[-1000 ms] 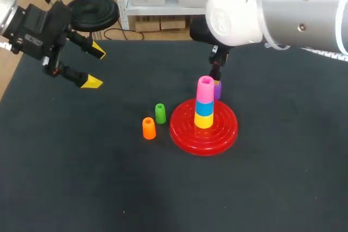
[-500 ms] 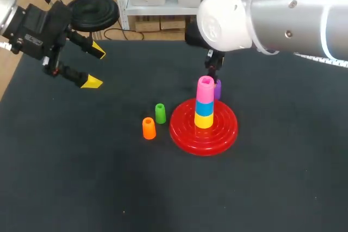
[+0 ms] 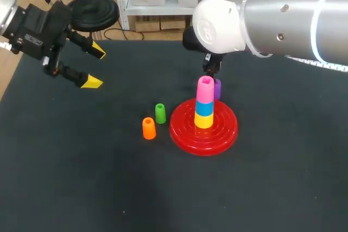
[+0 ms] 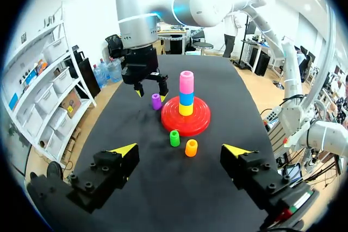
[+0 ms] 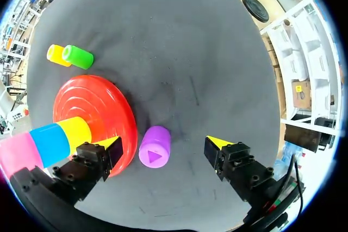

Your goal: Pick up and stack the cylinders on the red base in this order: pink,purple,orange,green

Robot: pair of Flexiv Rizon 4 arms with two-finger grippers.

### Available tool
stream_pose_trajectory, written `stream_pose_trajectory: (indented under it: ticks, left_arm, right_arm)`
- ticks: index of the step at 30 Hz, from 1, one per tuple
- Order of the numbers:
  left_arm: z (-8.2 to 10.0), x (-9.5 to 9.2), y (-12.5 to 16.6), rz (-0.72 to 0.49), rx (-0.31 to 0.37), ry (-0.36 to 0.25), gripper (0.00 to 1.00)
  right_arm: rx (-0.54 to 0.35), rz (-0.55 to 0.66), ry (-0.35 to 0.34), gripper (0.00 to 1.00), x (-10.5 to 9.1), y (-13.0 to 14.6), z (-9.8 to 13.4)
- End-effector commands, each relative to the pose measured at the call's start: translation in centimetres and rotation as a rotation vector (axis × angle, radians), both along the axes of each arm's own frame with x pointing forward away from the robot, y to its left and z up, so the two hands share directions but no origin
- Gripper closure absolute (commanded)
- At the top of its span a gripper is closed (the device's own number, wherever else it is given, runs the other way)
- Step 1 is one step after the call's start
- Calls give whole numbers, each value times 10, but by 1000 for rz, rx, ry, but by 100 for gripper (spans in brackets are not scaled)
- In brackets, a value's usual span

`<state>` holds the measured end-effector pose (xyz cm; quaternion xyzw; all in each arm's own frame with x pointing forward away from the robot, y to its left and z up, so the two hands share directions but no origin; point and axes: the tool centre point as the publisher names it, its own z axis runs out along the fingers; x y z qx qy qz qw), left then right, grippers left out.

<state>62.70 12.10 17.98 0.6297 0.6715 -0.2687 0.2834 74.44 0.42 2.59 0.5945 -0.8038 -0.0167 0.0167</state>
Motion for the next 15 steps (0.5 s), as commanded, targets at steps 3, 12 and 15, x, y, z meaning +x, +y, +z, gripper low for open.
stream_pose_trajectory:
  ticks: [3,12,15]
  left_arm:
    - [0,-1,0,1,1,-3,0]
    - [0,-1,0,1,1,-3,0]
    - [0,-1,0,1,1,-3,0]
  right_arm:
    - [-2,-3,11,0,3,-2,-3]
    - [-1,-7,13,0,2,-3,-7]
    - [-1,-4,12,0,2,-2,-7]
